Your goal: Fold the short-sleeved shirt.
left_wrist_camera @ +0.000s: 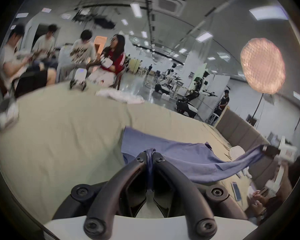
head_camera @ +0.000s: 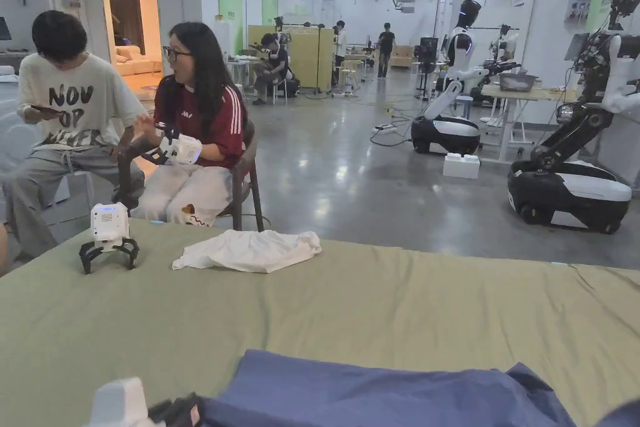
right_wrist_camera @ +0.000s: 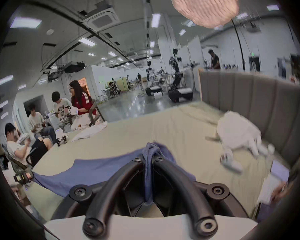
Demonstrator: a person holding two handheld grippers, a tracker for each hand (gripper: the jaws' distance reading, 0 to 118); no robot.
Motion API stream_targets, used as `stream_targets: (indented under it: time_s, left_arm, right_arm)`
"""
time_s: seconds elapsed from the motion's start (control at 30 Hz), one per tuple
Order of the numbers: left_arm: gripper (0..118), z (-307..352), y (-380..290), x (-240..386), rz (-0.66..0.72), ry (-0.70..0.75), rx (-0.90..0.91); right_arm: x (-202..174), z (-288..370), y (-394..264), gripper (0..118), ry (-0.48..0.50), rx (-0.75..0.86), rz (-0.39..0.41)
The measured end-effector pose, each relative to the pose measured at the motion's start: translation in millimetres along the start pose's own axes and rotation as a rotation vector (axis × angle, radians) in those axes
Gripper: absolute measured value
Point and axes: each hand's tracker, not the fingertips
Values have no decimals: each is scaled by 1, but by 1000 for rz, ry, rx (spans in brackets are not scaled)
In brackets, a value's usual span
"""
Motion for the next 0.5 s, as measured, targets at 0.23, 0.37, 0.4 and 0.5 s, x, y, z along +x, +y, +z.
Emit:
stream_targets:
  time_s: [0.23,0.37,0.4,0.5]
  left_arm:
    - [1,70,-94,-29,5,79,-119]
    - [1,75,-121,-38,21,91,-209]
    - [1,74,-124,-40,29,95,-221]
    - [16,61,-127,-43,23,134,-349]
  right_arm:
    - [32,77,-119,1,-81,-188,-51]
    - [49,80,-163,1,-132,-277,-29]
    - [51,81,-169,2,-123,-297,-36]
    - [52,76,-181,23,-127,-342,8]
